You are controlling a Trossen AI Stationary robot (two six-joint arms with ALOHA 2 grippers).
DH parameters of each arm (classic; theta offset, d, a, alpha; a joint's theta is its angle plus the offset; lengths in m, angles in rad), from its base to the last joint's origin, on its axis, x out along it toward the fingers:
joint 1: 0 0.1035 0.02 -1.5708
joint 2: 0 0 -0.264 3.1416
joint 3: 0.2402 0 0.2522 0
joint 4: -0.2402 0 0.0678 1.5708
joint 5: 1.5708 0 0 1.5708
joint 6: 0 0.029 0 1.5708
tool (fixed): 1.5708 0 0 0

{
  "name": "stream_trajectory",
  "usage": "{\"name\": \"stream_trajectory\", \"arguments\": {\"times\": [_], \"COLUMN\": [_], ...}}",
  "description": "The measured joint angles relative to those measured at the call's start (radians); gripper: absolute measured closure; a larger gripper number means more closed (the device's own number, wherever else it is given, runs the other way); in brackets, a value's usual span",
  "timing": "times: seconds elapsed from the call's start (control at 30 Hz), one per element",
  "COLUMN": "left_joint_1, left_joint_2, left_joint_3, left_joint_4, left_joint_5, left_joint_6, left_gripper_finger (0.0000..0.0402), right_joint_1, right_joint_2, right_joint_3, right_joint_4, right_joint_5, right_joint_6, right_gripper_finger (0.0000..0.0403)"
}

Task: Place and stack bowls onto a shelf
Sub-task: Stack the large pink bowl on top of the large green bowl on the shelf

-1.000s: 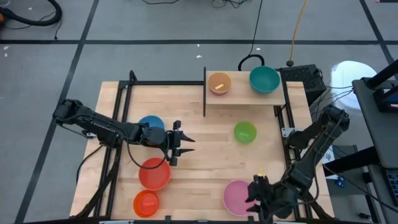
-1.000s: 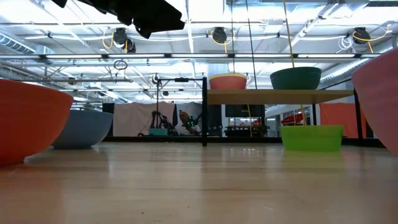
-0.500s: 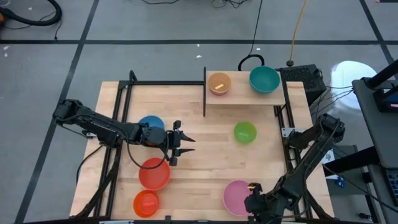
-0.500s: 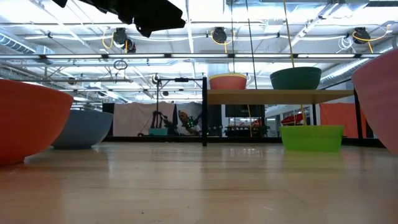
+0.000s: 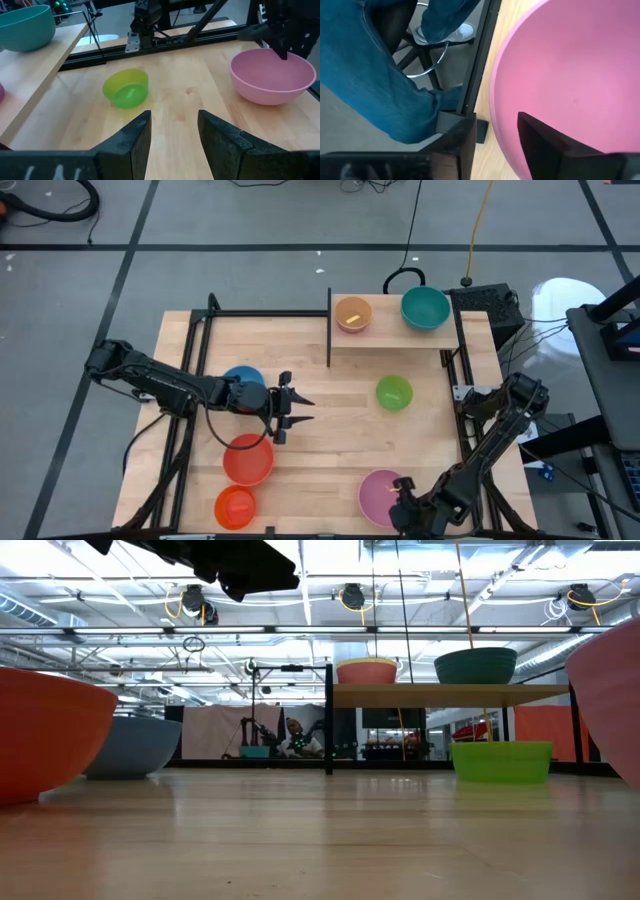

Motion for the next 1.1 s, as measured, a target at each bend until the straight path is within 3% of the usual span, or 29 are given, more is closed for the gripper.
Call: {"name": "stream_trajectory", "arguments": {"times": [0.47,1.1], "left_joint_1": [0.000,0.000], "left_joint_2": [0.000,0.000], "left_joint_3": [0.000,0.001], "left_joint_4": [0.000,-0.014], "left_joint_5": [0.000,-0.001], "left_joint_6": [0.003,0.002], "left_gripper_finger": [0.0234,0.0234], "right_joint_1": [-0.010,-0.126], "right_joint_2": [0.030,-0.122], "right_joint_3": [0.000,-0.001], "right_joint_4": [0.013,-0.212], "right_joint_5": [-0.018,0.081], "right_joint_6": [-0.123,-0.107], "right_gripper_finger": [0.0394,0.0402]}}
